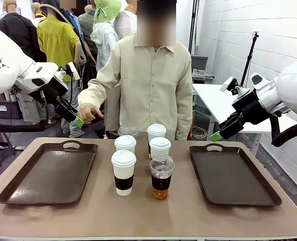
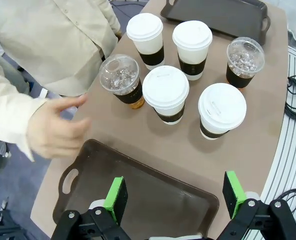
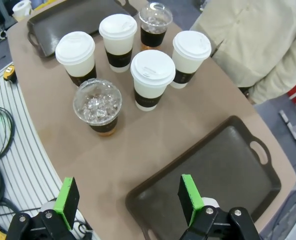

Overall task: Distribute the coffee onto the tray.
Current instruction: Pick up one iced Americano and place it on the right Handle tray.

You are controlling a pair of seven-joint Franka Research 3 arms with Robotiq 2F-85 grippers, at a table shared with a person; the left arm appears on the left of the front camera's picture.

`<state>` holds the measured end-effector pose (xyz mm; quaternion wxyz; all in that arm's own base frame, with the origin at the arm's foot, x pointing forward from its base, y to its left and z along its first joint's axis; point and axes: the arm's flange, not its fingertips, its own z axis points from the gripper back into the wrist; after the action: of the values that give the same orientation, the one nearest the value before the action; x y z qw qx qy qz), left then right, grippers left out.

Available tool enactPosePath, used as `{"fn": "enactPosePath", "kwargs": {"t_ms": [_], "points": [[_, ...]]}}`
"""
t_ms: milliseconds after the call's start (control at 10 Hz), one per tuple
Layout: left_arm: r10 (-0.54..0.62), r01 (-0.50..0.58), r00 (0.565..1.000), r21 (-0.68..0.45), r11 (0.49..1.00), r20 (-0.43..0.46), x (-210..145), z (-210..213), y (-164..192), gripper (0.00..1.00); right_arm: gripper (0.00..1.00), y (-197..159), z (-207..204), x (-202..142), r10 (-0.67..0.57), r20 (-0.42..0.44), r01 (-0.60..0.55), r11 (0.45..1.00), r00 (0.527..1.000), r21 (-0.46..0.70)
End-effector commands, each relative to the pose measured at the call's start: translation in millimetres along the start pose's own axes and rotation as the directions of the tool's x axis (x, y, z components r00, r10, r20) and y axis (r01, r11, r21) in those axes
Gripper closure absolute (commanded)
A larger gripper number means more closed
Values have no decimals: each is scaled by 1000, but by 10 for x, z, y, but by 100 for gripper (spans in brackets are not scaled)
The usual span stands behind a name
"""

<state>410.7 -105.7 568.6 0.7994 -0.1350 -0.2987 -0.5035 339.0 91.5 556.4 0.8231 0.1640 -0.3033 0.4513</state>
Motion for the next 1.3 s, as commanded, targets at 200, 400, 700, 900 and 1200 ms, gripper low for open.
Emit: {"fn": "enactPosePath", "kwargs": {"t_ms": [200, 400, 700, 900, 1200], "points": [[-2, 2, 1000, -4, 1000, 0, 4, -5, -7, 0, 0, 2, -2, 2, 1, 1, -1, 1000, 1000, 2], [-2, 2, 1000, -4, 1000, 0, 4, -5, -7, 0, 0, 2, -2, 2, 1, 1, -1, 1000, 1000, 2], [-2, 2, 1000, -4, 1000, 0, 4, -5, -7, 0, 0, 2, -2, 2, 1, 1, -1, 1000, 1000, 2], [-2, 2, 1000, -4, 1000, 0, 4, -5, -7, 0, 0, 2, -2, 2, 1, 1, -1, 1000, 1000, 2], [-2, 2, 1000, -4, 1000, 0, 4, -5, -7, 0, 0, -53, -54, 65, 43, -56, -42, 999, 998, 15]]}}
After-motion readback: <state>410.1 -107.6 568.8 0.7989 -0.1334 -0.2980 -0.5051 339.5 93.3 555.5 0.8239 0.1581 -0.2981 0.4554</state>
